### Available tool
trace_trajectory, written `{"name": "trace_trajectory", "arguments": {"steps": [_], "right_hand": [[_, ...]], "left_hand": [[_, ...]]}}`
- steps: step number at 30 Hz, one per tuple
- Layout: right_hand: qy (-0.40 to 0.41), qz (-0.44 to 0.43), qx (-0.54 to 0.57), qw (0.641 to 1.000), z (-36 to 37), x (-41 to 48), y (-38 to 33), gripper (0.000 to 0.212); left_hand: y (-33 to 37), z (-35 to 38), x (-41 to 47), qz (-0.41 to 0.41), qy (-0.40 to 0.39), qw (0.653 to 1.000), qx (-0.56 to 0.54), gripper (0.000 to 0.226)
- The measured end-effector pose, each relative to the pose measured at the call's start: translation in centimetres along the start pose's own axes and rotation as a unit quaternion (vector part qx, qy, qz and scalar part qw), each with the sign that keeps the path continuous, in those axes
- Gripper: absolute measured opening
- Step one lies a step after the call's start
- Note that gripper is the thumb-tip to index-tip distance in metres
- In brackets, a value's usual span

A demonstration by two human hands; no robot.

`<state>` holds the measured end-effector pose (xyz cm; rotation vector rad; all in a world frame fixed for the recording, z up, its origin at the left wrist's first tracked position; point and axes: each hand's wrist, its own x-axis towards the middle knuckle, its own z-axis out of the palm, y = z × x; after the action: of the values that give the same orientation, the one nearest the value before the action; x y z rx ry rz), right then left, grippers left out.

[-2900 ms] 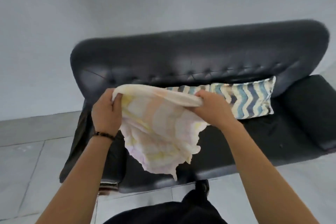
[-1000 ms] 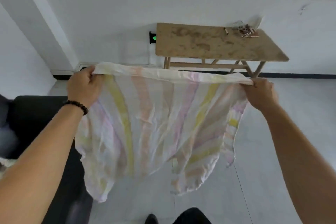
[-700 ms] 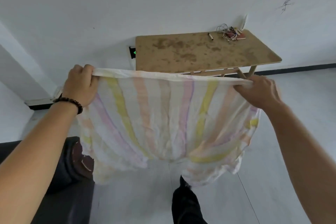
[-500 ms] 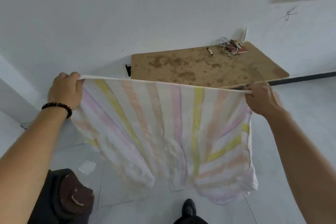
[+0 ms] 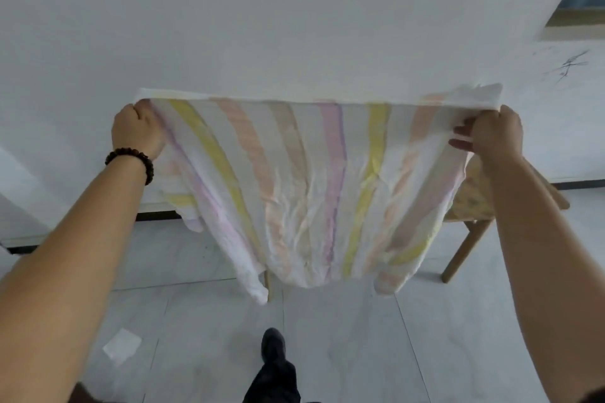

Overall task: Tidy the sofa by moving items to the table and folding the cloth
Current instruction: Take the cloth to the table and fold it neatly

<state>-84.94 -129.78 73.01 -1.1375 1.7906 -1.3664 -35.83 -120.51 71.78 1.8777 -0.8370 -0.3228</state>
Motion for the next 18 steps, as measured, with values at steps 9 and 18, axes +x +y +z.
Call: {"name": "trace_trajectory", "arguments": {"steps": [9, 18], "right_hand": [[0.151, -0.176, -0.054, 0.971, 8.5, 11.2, -7.6, 0.057], [0.161, -0.238, -0.070, 0.955, 16.9, 21.6, -9.2, 0.058]], "left_hand": [[5.0, 10.7, 16.6, 0.126, 0.044, 0.987, -0.092, 0.057], [5.6, 20.0, 27.4, 0.154, 0.002, 0.986, -0.063, 0.049]]}}
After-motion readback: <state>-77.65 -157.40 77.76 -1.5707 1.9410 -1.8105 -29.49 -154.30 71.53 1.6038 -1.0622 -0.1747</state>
